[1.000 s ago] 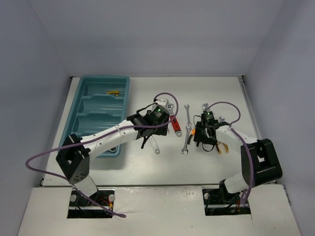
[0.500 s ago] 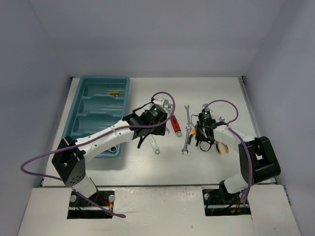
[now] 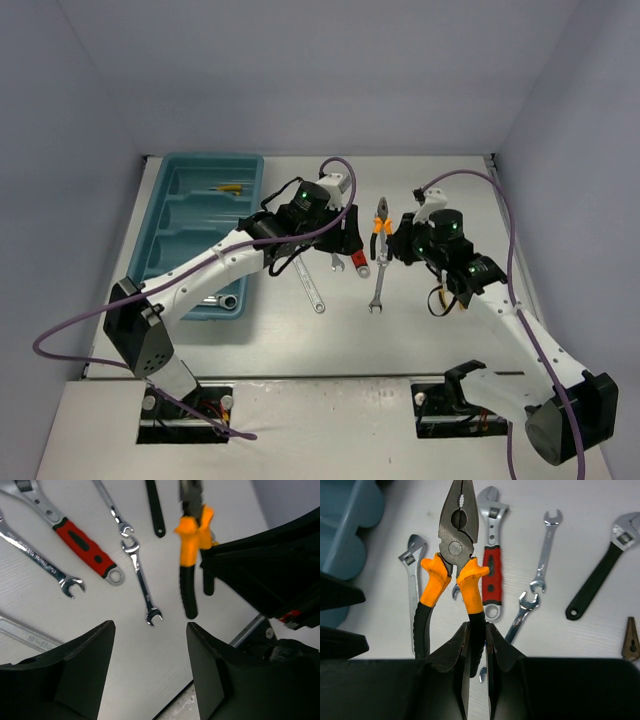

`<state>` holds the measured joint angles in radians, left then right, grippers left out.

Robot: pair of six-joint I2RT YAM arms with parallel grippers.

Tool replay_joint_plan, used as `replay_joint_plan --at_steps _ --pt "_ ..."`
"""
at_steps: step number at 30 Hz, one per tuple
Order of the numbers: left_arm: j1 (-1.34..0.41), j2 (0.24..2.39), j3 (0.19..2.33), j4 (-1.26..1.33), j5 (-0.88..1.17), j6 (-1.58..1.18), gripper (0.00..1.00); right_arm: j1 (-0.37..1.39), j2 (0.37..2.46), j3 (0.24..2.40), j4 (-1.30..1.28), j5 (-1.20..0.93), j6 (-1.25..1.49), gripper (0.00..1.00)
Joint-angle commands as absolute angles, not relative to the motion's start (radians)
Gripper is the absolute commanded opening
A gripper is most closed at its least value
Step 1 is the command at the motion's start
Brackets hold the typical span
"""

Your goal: Sort the tools into containers

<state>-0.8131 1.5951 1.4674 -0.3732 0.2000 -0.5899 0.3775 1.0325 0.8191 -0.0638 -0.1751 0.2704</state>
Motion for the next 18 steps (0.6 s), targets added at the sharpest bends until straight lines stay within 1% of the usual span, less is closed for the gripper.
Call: replay_joint_plan --at_steps 1,8,18 --pt "-0.802 1.582 1.546 -0.265 0.334 -0.586 0.56 0.407 1.011 0.852 -0.009 -0.286 0.228 0.00" --pt "-0.801 1.623 1.532 -0.213 0.391 -0.633 0.56 0.439 1.000 0.859 0.032 -0.316 0.242 0.00" --pt "-0.769 1.616 1.492 -0.198 0.362 -0.671 0.56 0.465 1.013 0.861 0.075 -0.373 0.257 0.00"
